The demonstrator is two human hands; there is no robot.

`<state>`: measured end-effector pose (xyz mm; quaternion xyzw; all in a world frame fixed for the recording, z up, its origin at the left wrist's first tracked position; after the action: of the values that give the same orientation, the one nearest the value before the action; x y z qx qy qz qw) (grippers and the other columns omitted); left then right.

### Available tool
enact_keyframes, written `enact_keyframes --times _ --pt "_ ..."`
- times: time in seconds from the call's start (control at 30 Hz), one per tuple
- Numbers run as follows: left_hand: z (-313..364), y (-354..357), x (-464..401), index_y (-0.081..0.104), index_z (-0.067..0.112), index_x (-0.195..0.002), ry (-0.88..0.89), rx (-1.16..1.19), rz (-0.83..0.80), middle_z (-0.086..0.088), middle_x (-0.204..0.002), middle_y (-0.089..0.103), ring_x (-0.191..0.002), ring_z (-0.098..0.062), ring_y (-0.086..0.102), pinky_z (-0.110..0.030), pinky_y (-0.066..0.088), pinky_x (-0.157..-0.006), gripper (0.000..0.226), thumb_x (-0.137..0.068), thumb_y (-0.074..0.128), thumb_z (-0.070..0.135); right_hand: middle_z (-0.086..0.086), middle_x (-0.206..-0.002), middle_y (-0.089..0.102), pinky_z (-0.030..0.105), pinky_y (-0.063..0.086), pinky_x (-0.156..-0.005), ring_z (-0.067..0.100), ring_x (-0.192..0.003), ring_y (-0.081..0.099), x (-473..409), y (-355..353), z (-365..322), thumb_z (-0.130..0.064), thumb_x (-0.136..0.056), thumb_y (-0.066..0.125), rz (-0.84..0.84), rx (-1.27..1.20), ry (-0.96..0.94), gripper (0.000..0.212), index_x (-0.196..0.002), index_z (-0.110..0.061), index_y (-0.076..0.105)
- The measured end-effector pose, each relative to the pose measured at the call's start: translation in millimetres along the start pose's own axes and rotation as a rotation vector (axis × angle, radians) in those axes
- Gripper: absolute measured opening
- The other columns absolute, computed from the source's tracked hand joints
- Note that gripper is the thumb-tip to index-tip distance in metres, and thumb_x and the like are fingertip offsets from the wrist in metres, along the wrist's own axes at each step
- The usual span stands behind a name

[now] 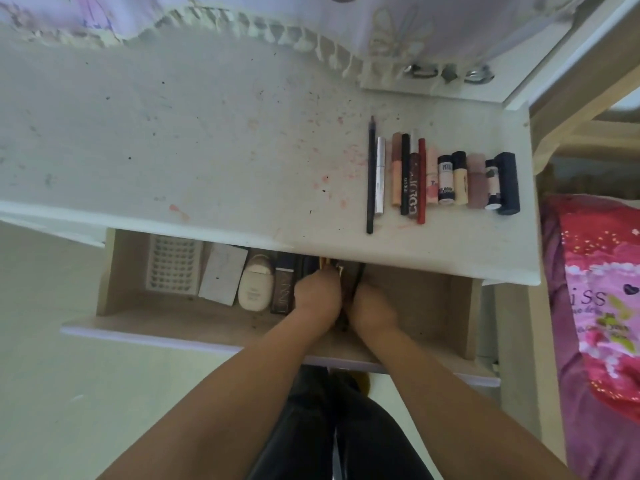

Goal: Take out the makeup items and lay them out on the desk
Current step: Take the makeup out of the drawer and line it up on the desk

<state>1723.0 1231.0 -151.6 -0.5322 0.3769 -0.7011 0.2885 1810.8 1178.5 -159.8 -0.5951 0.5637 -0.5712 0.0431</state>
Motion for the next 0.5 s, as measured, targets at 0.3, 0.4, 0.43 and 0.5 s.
enact_keyframes --times 0.3,0.4,0.43,0.5 --pt "19.9 15.3 14.1 0.060 0.012 -0.107 0.053 -0.079 -0.074 -0.006 -0.105 0.067 -0.096 -0.023 0.065 -0.031 0.042 -0.072 0.021 -0.095 0.043 0.011 0.011 -0.108 0.063 0.035 0.049 -0.073 0.027 -0.097 0.063 17.0 -37.4 36.7 -0.018 -0.096 0.044 -0.009 0.258 -0.014 0.021 -0.113 -0.010 0.053" --pt "26.2 1.3 24.4 0.057 0.015 -0.109 0.179 0.014 -0.102 -0.005 -0.104 0.066 -0.094 -0.023 0.064 -0.032 0.047 -0.072 0.019 -0.095 0.047 0.022 0.005 -0.100 0.061 0.030 0.047 -0.066 0.023 -0.087 0.061 36.5 -55.5 39.0 -0.024 -0.090 0.054 -0.082 0.246 -0.147 0.020 -0.108 -0.015 0.054" --pt "25.8 -7.9 32.5 0.054 0.015 -0.110 0.260 0.062 -0.103 -0.005 -0.103 0.065 -0.093 -0.023 0.063 -0.033 0.048 -0.073 0.020 -0.094 0.047 0.026 0.003 -0.096 0.057 0.029 0.046 -0.066 0.021 -0.085 0.060 44.3 -62.9 38.5 -0.025 -0.088 0.055 -0.104 0.235 -0.202 0.019 -0.105 -0.017 0.053" --pt "18.0 -29.4 57.5 0.048 0.018 -0.112 0.439 0.128 -0.127 -0.004 -0.103 0.062 -0.090 -0.022 0.061 -0.032 0.047 -0.071 0.023 -0.094 0.046 0.031 -0.003 -0.092 0.052 0.029 0.048 -0.068 0.018 -0.083 0.057 61.4 -81.4 34.0 -0.028 -0.085 0.057 -0.107 0.215 -0.303 0.016 -0.098 -0.022 0.051"
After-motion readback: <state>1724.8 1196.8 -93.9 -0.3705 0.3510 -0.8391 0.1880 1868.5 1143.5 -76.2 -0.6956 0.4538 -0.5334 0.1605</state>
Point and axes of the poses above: each hand's wrist, its own x-axis away from the middle knuckle, its own y-axis out of the palm, z = x × y, the point moved 6 cm from there along -x, towards the middle knuckle
